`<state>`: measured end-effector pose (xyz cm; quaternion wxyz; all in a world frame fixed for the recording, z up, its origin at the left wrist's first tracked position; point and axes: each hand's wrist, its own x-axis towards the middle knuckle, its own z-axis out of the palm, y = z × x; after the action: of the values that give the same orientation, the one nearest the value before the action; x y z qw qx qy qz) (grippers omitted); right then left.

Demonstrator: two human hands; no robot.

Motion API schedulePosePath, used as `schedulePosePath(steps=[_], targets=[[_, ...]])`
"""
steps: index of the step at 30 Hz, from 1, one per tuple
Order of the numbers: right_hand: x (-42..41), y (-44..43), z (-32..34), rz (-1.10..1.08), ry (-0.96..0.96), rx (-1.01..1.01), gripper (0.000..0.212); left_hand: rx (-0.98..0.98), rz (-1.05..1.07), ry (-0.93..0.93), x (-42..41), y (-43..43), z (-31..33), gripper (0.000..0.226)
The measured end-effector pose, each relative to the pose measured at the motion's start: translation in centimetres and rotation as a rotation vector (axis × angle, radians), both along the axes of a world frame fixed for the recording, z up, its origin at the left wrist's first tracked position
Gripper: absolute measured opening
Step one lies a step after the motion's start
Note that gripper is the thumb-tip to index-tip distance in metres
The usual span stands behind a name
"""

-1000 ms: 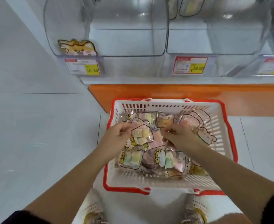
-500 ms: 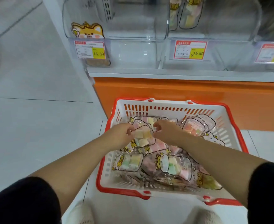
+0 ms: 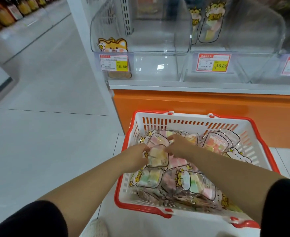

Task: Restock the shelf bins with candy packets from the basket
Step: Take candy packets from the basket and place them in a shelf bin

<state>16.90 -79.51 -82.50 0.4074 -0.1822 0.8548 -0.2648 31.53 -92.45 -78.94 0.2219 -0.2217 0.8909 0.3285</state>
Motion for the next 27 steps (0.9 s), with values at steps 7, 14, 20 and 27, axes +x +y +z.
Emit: schedulePosePath(steps=[7,14,20,27], targets=[[2.3,-0.8,-0.4,0.030,-0.118,0.005,0.047,0.038,0.001,-0.037,0.5,0.1,-0.2,0.050],[0.0,2.8,5.9,-0.126,-0.155,-0.192,0.023,0.071,0.075,0.023,1.5,0.2,3.9,0.064],[0.2,7.6,13.0,-0.318,-0.207,-0.482,0.016,0.341,0.377,0.205,2.3,1.8,9.6,0.083],[4.1,11.0,19.7,-0.469,-0.374,-0.795,0.010,0.818,0.512,0.517,2.1,8.4,16.5,0.023]])
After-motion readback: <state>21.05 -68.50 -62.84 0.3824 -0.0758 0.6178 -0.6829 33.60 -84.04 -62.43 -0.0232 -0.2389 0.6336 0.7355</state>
